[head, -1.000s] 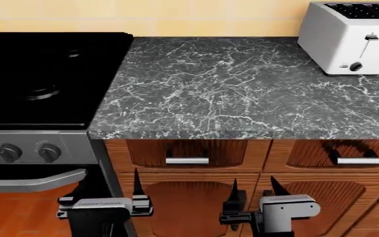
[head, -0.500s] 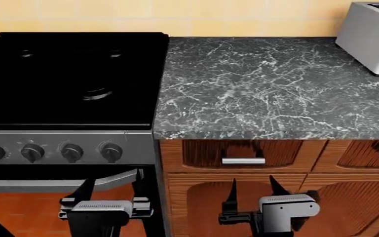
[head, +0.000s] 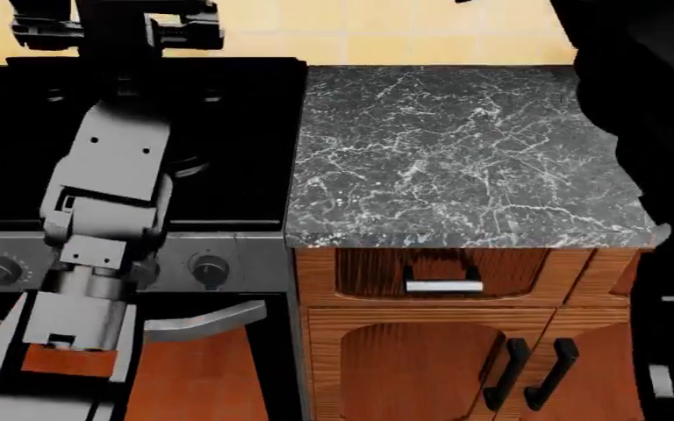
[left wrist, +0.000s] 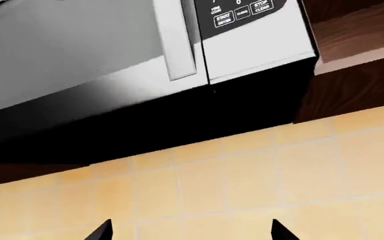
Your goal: Pick the mug from the cabinet, place it under the coffee machine dispenser, and press the start button.
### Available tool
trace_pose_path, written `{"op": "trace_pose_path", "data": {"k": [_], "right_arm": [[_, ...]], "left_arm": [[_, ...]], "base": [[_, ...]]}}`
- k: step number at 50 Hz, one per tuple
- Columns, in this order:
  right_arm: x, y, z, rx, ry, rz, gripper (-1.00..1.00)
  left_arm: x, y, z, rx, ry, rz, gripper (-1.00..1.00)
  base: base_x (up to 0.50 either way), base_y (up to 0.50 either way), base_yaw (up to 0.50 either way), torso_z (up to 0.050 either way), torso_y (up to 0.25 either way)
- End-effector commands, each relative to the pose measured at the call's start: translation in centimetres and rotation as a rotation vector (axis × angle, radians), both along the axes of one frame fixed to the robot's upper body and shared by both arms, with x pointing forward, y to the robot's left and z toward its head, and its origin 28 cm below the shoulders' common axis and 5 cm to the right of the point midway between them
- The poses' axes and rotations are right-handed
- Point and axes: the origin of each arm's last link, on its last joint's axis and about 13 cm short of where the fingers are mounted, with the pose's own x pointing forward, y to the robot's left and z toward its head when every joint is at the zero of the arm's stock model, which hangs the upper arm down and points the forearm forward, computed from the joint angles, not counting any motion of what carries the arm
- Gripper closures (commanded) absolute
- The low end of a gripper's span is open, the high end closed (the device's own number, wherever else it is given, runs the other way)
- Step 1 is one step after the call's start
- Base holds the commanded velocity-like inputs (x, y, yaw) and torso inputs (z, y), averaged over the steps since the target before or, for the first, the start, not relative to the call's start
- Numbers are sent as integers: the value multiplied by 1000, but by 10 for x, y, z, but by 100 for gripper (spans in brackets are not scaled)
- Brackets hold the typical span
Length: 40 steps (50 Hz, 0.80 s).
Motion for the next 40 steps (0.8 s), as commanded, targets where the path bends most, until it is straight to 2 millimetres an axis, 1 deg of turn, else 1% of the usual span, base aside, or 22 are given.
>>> {"op": "trace_pose_path", "data": {"k": [1, 4, 7, 11, 19, 29, 35, 40], "right_arm": [[-73, -23, 214, 64, -160, -38, -100], [-65, -28, 215, 94, -117, -50, -100], [-56, -35, 211, 125, -78, -70, -100], [-50, -39, 206, 130, -46, -97, -100], [-49, -41, 201, 68, -18, -88, -100], [-46, -42, 196, 64, -3, -64, -100], [-44, -40, 195, 46, 13, -57, -100], [-41, -40, 193, 57, 23, -53, -100]], "left_arm": [[26, 43, 41, 28, 275, 269, -100], [26, 45, 36, 17, 307, 256, -100], [27, 46, 30, 25, 325, 244, -100], [26, 47, 30, 26, 330, 241, -100], [26, 47, 30, 25, 334, 235, -100], [26, 47, 35, 24, 326, 223, -100], [26, 47, 35, 14, 327, 219, -100], [26, 47, 36, 9, 328, 218, -100]], "base": [[0, 0, 0, 0, 0], [0, 0, 0, 0, 0], [0, 0, 0, 0, 0], [0, 0, 0, 0, 0], [0, -22, 0, 0, 0], [0, -500, 0, 0, 0], [0, 0, 0, 0, 0], [460, 0, 0, 0, 0]]}}
